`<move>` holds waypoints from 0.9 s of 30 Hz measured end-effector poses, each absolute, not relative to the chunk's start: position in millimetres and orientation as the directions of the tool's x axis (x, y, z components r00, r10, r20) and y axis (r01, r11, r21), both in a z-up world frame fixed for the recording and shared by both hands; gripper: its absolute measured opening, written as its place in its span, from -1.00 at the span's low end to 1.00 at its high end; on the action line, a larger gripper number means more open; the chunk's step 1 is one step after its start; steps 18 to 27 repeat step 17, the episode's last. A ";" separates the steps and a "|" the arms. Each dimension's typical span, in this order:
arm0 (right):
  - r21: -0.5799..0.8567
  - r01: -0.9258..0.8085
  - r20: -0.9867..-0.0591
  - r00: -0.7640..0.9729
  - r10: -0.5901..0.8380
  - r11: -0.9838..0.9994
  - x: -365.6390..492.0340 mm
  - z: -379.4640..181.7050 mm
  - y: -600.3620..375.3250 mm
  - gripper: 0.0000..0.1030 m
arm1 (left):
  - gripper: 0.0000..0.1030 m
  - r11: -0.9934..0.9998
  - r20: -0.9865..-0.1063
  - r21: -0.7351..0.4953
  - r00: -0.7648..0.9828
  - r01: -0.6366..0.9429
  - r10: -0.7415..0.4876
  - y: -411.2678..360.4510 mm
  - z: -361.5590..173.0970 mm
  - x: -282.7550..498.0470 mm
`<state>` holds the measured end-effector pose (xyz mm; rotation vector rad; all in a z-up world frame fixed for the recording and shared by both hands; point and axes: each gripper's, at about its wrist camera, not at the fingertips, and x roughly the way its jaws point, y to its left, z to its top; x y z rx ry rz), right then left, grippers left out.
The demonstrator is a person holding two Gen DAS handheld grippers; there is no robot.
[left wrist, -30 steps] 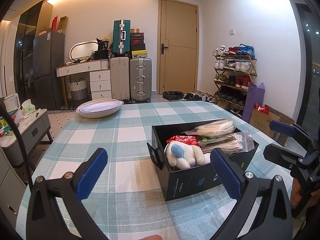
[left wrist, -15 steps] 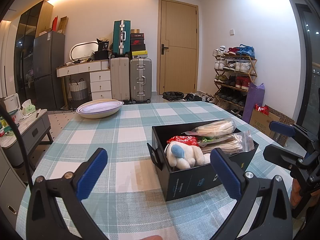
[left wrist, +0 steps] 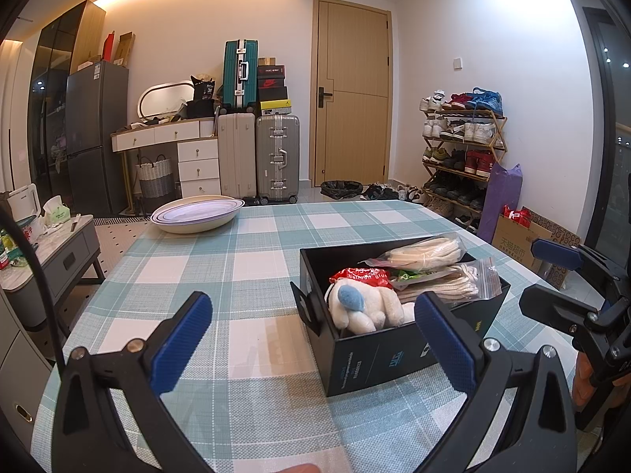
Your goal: Organize soft objects
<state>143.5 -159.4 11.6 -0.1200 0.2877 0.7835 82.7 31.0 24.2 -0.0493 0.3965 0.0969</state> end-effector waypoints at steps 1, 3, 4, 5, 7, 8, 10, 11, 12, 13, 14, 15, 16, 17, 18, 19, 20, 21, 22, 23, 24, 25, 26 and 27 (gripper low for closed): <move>0.000 -0.710 -0.298 0.672 0.678 0.704 143.7 11.6 -159.7 0.99 | 1.00 0.994 -0.388 -0.029 0.918 -0.104 0.085 31.1 24.1 82.7; 0.000 -0.710 -0.299 0.672 0.678 0.704 143.7 11.5 -159.4 0.99 | 1.00 0.994 -0.388 -0.029 0.918 -0.104 0.085 31.0 24.1 82.7; 0.000 -0.710 -0.299 0.672 0.678 0.704 143.7 11.6 -159.8 0.99 | 1.00 0.994 -0.388 -0.029 0.918 -0.104 0.085 31.1 24.1 82.7; 0.000 -0.710 -0.298 0.672 0.678 0.704 143.9 11.6 -159.8 0.99 | 1.00 0.994 -0.388 -0.029 0.918 -0.104 0.085 31.0 24.0 82.7; 0.000 -0.710 -0.299 0.672 0.678 0.704 143.8 11.5 -159.7 0.99 | 1.00 0.994 -0.388 -0.029 0.918 -0.104 0.085 31.0 24.0 82.7; 0.000 -0.710 -0.299 0.672 0.678 0.704 143.8 11.5 -159.8 0.99 | 1.00 0.994 -0.388 -0.029 0.918 -0.104 0.085 31.2 24.1 82.8; 0.000 -0.710 -0.298 0.672 0.678 0.704 143.3 11.4 -159.6 0.99 | 1.00 0.994 -0.387 -0.029 0.918 -0.104 0.085 31.0 24.0 82.7; 0.000 -0.710 -0.299 0.672 0.678 0.704 143.9 11.5 -159.8 0.99 | 1.00 0.994 -0.387 -0.029 0.918 -0.104 0.085 31.2 24.0 82.7; 0.000 -0.710 -0.299 0.672 0.678 0.704 143.9 11.5 -159.8 0.99 | 1.00 0.994 -0.388 -0.029 0.918 -0.104 0.085 31.1 23.9 82.7; 0.000 -0.710 -0.299 0.672 0.678 0.704 143.4 11.3 -159.6 0.99 | 1.00 0.994 -0.387 -0.029 0.918 -0.104 0.085 31.1 24.0 82.6; 0.000 -0.710 -0.299 0.672 0.678 0.704 143.9 11.5 -159.9 0.99 | 1.00 0.994 -0.386 -0.029 0.918 -0.104 0.085 31.3 24.0 82.6; 0.000 -0.710 -0.299 0.672 0.678 0.704 143.6 11.4 -159.7 0.99 | 1.00 0.994 -0.386 -0.029 0.918 -0.103 0.084 31.4 24.0 82.8; 0.000 -0.710 -0.299 0.672 0.678 0.704 143.4 11.3 -159.6 0.99 | 1.00 0.994 -0.385 -0.029 0.919 -0.102 0.083 31.3 24.8 82.0; 0.000 -0.710 -0.299 0.672 0.678 0.704 143.6 11.4 -159.7 0.99 | 1.00 0.994 -0.383 -0.029 0.920 -0.101 0.082 31.3 25.5 81.5; 0.000 -0.710 -0.299 0.672 0.678 0.704 143.6 11.4 -159.7 0.99 | 1.00 0.994 -0.383 -0.029 0.920 -0.101 0.082 31.3 25.5 81.5; 0.000 -0.710 -0.299 0.672 0.678 0.704 143.6 11.4 -159.7 0.99 | 1.00 0.994 -0.383 -0.029 0.920 -0.101 0.082 31.3 25.5 81.5; 0.000 -0.710 -0.299 0.672 0.678 0.704 143.6 11.4 -159.7 0.99 | 1.00 0.994 -0.383 -0.029 0.920 -0.101 0.082 31.3 25.5 81.5; 0.000 -0.710 -0.299 0.672 0.678 0.704 143.6 11.4 -159.7 0.99 | 1.00 0.994 -0.383 -0.029 0.920 -0.101 0.082 31.3 25.5 81.5; 0.000 -0.710 -0.299 0.672 0.678 0.704 143.6 11.4 -159.7 0.99 | 1.00 0.994 -0.383 -0.029 0.920 -0.101 0.082 31.3 25.5 81.5; 0.000 -0.710 -0.299 0.672 0.678 0.704 143.6 11.4 -159.7 0.99 | 1.00 0.994 -0.383 -0.029 0.920 -0.101 0.082 31.3 25.5 81.5; 0.000 -0.710 -0.299 0.672 0.678 0.704 143.6 11.4 -159.7 0.99 | 1.00 0.994 -0.383 -0.029 0.920 -0.101 0.082 31.3 25.5 81.5; 0.000 -0.710 -0.299 0.672 0.678 0.704 143.6 11.4 -159.7 0.99 | 1.00 0.994 -0.383 -0.029 0.920 -0.101 0.082 31.3 25.5 81.5; 0.000 -0.710 -0.299 0.672 0.678 0.704 143.6 11.4 -159.7 0.99 | 1.00 0.994 -0.383 -0.029 0.920 -0.101 0.082 31.3 25.5 81.5; 0.000 -0.710 -0.299 0.672 0.678 0.704 143.6 11.4 -159.7 0.99 | 1.00 0.994 -0.383 -0.029 0.920 -0.101 0.082 31.3 25.5 81.5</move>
